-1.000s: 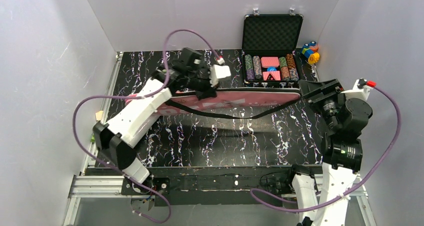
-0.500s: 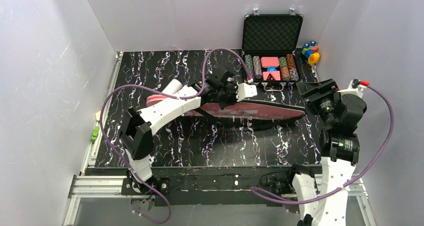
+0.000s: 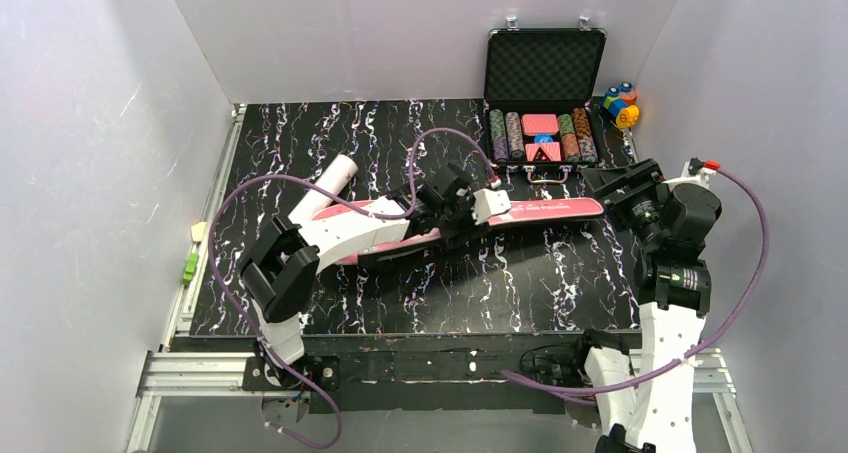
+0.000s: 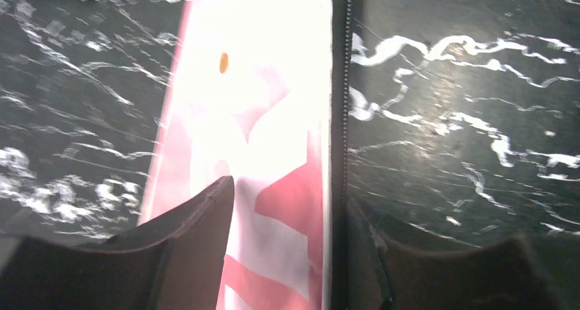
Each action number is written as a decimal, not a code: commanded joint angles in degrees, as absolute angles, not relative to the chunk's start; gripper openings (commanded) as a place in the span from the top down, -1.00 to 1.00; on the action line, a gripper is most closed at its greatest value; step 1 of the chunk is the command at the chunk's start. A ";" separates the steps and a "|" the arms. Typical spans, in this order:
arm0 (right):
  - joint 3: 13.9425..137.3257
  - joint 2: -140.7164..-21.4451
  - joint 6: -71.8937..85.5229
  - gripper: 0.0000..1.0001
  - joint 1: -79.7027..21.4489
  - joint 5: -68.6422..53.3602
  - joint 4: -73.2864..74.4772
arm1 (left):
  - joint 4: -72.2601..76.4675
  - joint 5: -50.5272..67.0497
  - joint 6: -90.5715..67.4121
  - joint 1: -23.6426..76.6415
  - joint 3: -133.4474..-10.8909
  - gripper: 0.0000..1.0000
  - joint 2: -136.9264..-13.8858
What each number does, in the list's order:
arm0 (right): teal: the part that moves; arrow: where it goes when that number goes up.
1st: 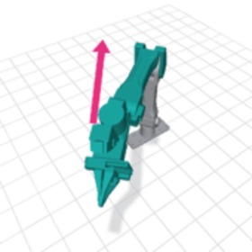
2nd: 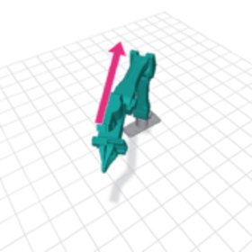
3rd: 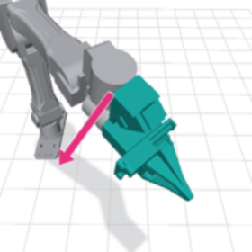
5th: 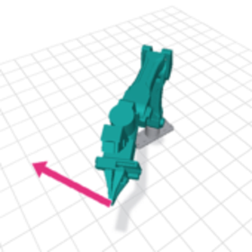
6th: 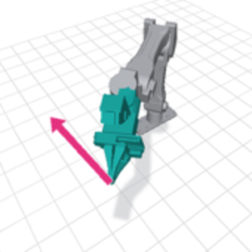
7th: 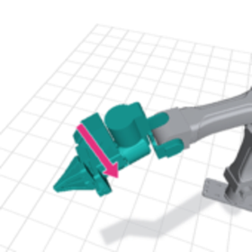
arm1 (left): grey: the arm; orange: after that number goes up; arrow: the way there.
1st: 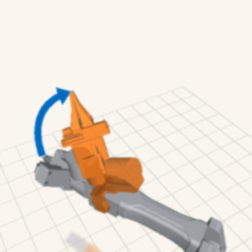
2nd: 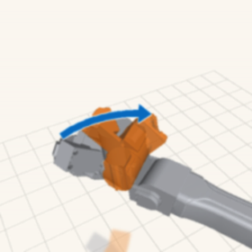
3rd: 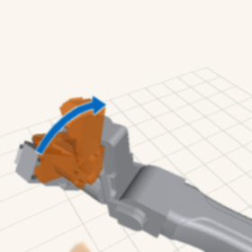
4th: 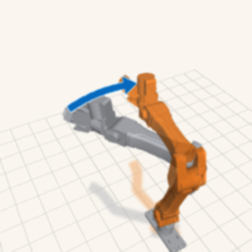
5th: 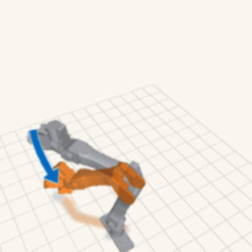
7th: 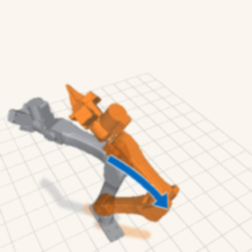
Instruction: Pack up the badminton gear
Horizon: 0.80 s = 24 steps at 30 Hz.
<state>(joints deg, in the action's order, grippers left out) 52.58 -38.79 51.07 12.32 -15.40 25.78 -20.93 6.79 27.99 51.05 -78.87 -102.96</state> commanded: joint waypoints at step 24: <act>60.33 -61.99 37.63 -0.73 10.80 -19.99 32.39 | -43.96 -1.25 7.03 25.50 -82.00 -0.97 -82.36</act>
<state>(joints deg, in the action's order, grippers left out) 57.65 -60.86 41.17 12.19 -17.87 32.12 -40.93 5.06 8.45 31.00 -86.85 -84.90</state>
